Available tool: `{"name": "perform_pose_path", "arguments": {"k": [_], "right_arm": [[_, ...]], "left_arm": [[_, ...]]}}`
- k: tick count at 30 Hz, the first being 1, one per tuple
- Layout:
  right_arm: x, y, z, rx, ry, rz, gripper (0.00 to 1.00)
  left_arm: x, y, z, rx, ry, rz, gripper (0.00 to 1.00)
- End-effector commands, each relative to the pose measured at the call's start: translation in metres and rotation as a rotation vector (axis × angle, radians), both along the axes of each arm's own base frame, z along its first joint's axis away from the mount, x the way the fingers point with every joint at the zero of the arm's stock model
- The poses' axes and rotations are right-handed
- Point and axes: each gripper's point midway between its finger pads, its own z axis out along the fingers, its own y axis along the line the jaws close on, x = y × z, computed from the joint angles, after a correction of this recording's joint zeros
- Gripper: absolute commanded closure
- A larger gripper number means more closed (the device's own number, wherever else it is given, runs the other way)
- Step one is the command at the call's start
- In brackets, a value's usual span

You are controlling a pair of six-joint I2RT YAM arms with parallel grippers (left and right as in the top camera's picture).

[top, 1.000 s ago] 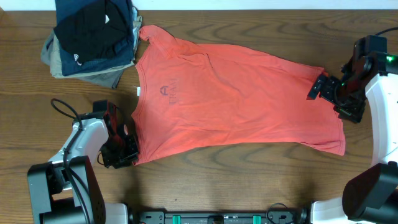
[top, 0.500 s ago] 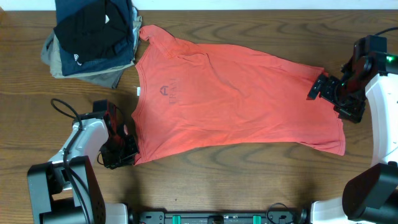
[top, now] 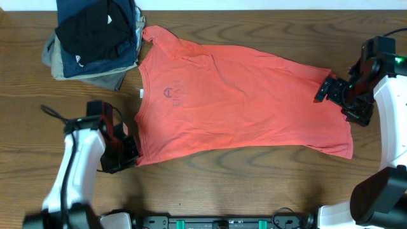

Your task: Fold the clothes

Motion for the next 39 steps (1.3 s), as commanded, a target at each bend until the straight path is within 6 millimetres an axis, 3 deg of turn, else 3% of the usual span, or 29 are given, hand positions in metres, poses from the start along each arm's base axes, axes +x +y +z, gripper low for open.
{"name": "perform_pose_path", "arguments": {"k": [1, 9, 19, 23, 28, 34, 39], "right_arm": [[-0.003, 0.003, 0.003, -0.012, -0.007, 0.022, 0.01], [-0.004, 0.003, 0.003, -0.008, 0.002, 0.000, 0.01], [-0.004, 0.003, 0.003, -0.008, 0.002, -0.004, 0.01], [-0.004, 0.003, 0.003, -0.008, 0.002, -0.004, 0.01], [-0.004, 0.003, 0.003, -0.008, 0.002, -0.003, 0.01], [-0.005, 0.003, 0.002, -0.007, 0.005, -0.003, 0.01], [-0.012, 0.002, -0.005, -0.014, 0.042, -0.052, 0.01]], "left_arm": [[0.008, -0.001, 0.028, 0.000, -0.107, 0.016, 0.94], [0.017, -0.002, 0.066, 0.008, -0.260, 0.054, 0.94], [0.087, 0.009, 0.082, 0.023, -0.505, 0.121, 0.94], [0.109, 0.013, 0.073, 0.025, -0.527, 0.131, 0.94], [0.128, 0.016, 0.042, 0.019, -0.472, 0.133, 0.94], [0.142, 0.019, 0.009, 0.010, -0.412, 0.159, 0.94], [0.147, 0.020, 0.001, 0.010, -0.409, 0.159, 0.94]]}}
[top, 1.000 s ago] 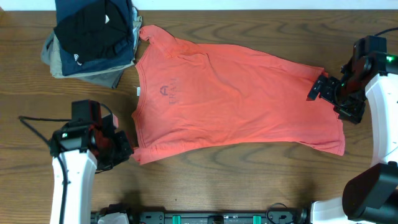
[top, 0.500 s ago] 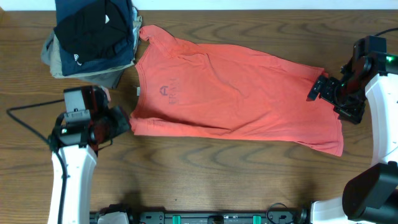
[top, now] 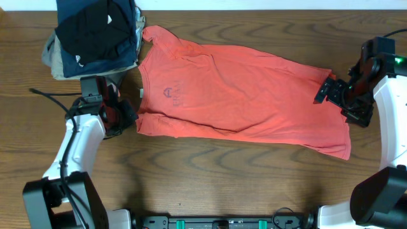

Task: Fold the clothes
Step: 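Move the right gripper to the shirt's right hem corner and grasp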

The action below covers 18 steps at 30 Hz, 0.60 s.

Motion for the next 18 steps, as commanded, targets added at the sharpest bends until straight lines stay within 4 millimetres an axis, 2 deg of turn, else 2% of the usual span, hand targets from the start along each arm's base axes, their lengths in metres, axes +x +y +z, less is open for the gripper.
{"name": "perform_pose_path", "arguments": {"k": [1, 7, 10, 15, 18], "right_arm": [[-0.011, -0.003, -0.006, -0.039, 0.040, -0.079, 0.01], [-0.036, -0.033, -0.031, -0.166, 0.140, -0.295, 0.01], [-0.046, -0.051, -0.041, -0.160, 0.157, -0.365, 0.01], [-0.067, -0.089, -0.047, -0.121, 0.174, -0.533, 0.01], [-0.077, -0.098, -0.054, -0.046, 0.173, -0.549, 0.01]], "left_arm": [[0.008, 0.005, 0.006, 0.012, -0.020, 0.014, 0.94], [-0.004, 0.024, -0.001, 0.123, 0.042, 0.054, 0.94], [-0.011, 0.028, -0.004, 0.144, 0.074, 0.060, 0.94], [-0.015, 0.027, -0.005, 0.142, 0.089, 0.059, 0.94], [-0.015, 0.027, -0.005, 0.142, 0.089, 0.059, 0.94]]}}
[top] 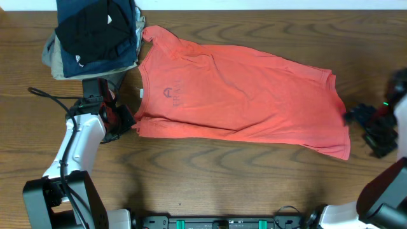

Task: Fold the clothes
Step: 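Move the right gripper to the shirt's right hem corner and grasp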

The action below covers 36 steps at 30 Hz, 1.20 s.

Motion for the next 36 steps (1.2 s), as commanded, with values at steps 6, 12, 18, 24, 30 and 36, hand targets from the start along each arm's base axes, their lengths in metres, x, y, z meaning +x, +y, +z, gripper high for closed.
{"name": "perform_pose_path", "arguments": {"k": [6, 12, 18, 24, 30, 36], "right_arm": [[-0.028, -0.006, -0.032, 0.078, -0.003, -0.062, 0.01], [-0.025, 0.008, -0.063, 0.125, -0.060, -0.062, 0.02], [-0.023, 0.009, -0.077, 0.120, -0.089, -0.061, 0.44], [-0.027, 0.012, -0.090, 0.114, -0.098, -0.064, 0.53], [-0.031, 0.015, -0.100, 0.113, -0.099, -0.064, 0.48], [-0.029, 0.014, -0.100, 0.109, -0.107, -0.063, 0.64]], "left_arm": [[0.005, 0.008, 0.005, 0.030, -0.009, 0.017, 0.94], [0.002, 0.007, 0.005, 0.028, 0.003, 0.017, 0.94], [0.000, 0.007, 0.004, 0.027, 0.011, 0.017, 0.94], [0.000, 0.007, 0.004, 0.027, 0.013, 0.017, 0.94], [-0.001, 0.007, 0.004, 0.027, 0.014, 0.017, 0.94], [-0.001, 0.007, 0.004, 0.027, 0.014, 0.017, 0.94]]}}
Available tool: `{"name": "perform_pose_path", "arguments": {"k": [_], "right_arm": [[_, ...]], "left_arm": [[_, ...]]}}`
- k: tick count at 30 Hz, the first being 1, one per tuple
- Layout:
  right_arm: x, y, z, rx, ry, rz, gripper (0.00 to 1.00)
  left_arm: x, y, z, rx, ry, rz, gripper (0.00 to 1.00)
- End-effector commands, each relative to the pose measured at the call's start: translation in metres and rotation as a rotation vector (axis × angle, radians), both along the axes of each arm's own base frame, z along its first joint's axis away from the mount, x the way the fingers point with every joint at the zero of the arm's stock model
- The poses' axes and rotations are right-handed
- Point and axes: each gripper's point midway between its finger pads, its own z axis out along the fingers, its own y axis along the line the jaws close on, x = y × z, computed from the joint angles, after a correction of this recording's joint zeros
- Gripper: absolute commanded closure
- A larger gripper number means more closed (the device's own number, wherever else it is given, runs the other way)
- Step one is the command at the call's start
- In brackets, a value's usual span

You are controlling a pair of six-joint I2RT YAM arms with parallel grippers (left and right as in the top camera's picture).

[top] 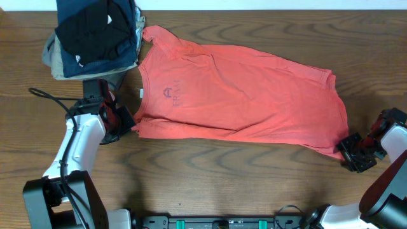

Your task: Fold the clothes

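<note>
A coral-red T-shirt (pixel 241 95) lies spread across the middle of the wooden table, neck to the left, with its near long edge doubled over in a narrow fold. My left gripper (pixel 129 122) sits at the shirt's near-left corner and appears shut on the cloth there. Beside the shirt's near-right corner, my right gripper (pixel 344 151) rests low on the table with its fingers apart, holding nothing.
A pile of dark folded clothes (pixel 95 38) sits at the far left corner, just beyond the left arm. A black cable (pixel 48 98) trails left of that arm. Bare wood (pixel 222 178) runs along the near side.
My right gripper has moved from the right of the shirt's side edge to its near-right corner, closer to the cloth. The left gripper and the shirt have not moved.
First my left gripper held the near-left corner, the right gripper the far-right edge, with the shirt spread wide. Then the left corner had been carried away from me, doubling the near edge. The right gripper then let go and stood off right, and is now at the near-right corner.
</note>
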Motion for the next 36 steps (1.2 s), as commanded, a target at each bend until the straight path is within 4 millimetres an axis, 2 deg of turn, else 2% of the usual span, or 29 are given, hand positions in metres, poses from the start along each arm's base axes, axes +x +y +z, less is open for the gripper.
{"name": "perform_pose_path", "arguments": {"k": [1, 5, 6, 15, 18, 21, 25, 28, 33, 36], "right_arm": [[0.001, 0.000, 0.002, -0.008, -0.013, -0.005, 0.69], [0.002, 0.000, 0.003, -0.005, -0.019, -0.006, 0.98], [0.002, 0.000, 0.003, -0.003, -0.021, -0.006, 0.99], [0.012, -0.001, 0.013, 0.015, -0.046, -0.034, 0.99], [0.019, -0.002, 0.024, 0.026, -0.054, -0.034, 0.99], [0.029, -0.004, 0.039, 0.043, -0.081, -0.034, 0.99], [0.049, -0.012, 0.060, 0.033, -0.142, -0.031, 0.99], [0.066, -0.018, 0.071, 0.016, -0.201, -0.030, 0.99], [0.094, -0.012, 0.075, -0.008, -0.276, -0.028, 0.99], [0.117, -0.002, 0.079, -0.029, -0.338, 0.001, 0.99]], "left_arm": [[0.006, 0.006, 0.006, 0.024, -0.013, 0.015, 0.94], [0.006, 0.006, 0.006, 0.024, -0.014, 0.015, 0.94], [0.006, 0.006, 0.006, 0.024, -0.014, 0.015, 0.94], [-0.006, 0.004, 0.005, 0.013, 0.030, 0.013, 0.94], [-0.015, 0.001, 0.009, 0.001, 0.053, 0.011, 0.94], [-0.022, -0.012, 0.017, -0.069, 0.072, -0.001, 0.94], [-0.026, -0.023, 0.032, -0.129, 0.095, -0.034, 0.94], [-0.014, -0.021, 0.040, -0.119, 0.050, -0.046, 0.94], [0.031, -0.031, 0.054, -0.188, -0.144, -0.061, 0.94], [0.057, -0.028, 0.064, -0.193, -0.251, -0.036, 0.94]]}}
